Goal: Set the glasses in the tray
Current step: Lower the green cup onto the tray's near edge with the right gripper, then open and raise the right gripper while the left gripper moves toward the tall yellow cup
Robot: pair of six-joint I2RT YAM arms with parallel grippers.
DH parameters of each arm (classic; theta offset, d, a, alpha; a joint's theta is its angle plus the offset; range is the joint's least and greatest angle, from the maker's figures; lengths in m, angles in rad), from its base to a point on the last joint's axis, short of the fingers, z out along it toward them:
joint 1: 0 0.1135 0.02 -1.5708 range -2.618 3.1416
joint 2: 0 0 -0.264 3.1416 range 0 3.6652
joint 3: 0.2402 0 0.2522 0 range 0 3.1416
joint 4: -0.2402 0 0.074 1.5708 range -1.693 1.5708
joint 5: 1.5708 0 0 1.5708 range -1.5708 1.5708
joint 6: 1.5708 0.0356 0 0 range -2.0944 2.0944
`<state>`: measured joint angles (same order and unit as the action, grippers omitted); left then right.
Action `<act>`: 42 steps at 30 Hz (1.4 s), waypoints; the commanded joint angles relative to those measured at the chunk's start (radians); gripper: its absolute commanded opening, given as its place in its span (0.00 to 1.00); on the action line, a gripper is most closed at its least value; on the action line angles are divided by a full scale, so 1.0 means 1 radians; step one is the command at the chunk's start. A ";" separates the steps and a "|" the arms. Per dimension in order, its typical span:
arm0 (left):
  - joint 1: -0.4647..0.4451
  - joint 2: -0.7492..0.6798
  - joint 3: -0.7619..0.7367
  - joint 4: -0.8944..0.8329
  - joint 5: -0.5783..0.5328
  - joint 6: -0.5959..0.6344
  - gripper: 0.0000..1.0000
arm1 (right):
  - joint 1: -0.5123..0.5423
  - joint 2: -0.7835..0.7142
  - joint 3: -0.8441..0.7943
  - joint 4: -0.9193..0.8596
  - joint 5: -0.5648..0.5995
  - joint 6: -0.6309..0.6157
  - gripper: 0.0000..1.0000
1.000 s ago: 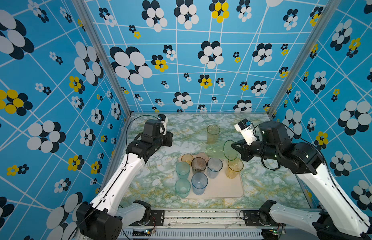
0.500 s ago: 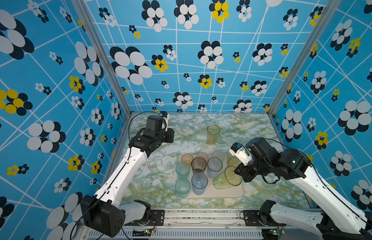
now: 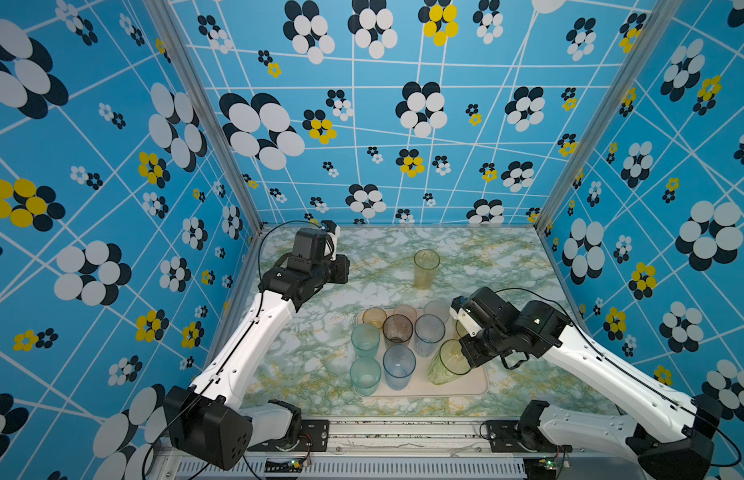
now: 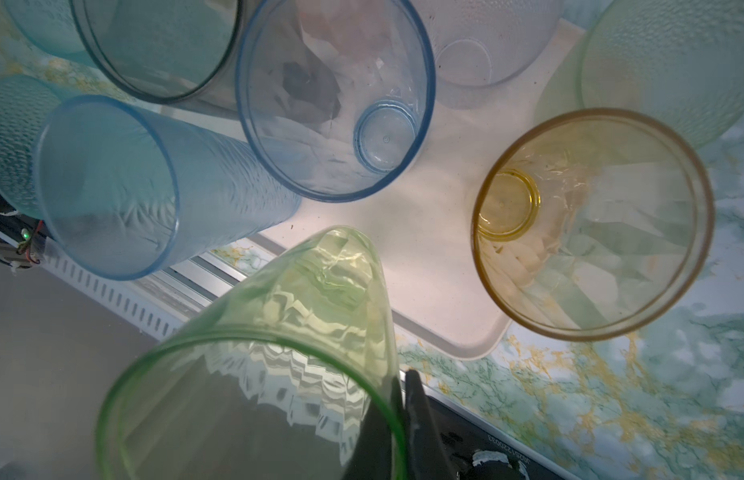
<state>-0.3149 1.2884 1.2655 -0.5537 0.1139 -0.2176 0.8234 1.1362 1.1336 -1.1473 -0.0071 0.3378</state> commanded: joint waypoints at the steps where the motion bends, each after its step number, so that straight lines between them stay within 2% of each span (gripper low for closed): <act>1: 0.007 0.006 0.028 -0.008 0.017 -0.008 0.28 | 0.032 0.026 -0.005 0.041 0.049 0.041 0.02; 11: 0.006 0.008 0.032 -0.011 0.018 -0.005 0.28 | 0.107 0.147 0.030 0.031 0.091 0.055 0.02; 34: 0.006 0.009 0.029 -0.017 0.022 0.004 0.28 | 0.120 0.224 0.014 0.087 0.112 0.064 0.03; 42: 0.006 0.011 0.032 -0.020 0.024 0.007 0.28 | 0.119 0.247 0.030 0.073 0.128 0.052 0.07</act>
<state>-0.3149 1.2884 1.2655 -0.5541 0.1211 -0.2173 0.9360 1.3727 1.1393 -1.0653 0.0998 0.3862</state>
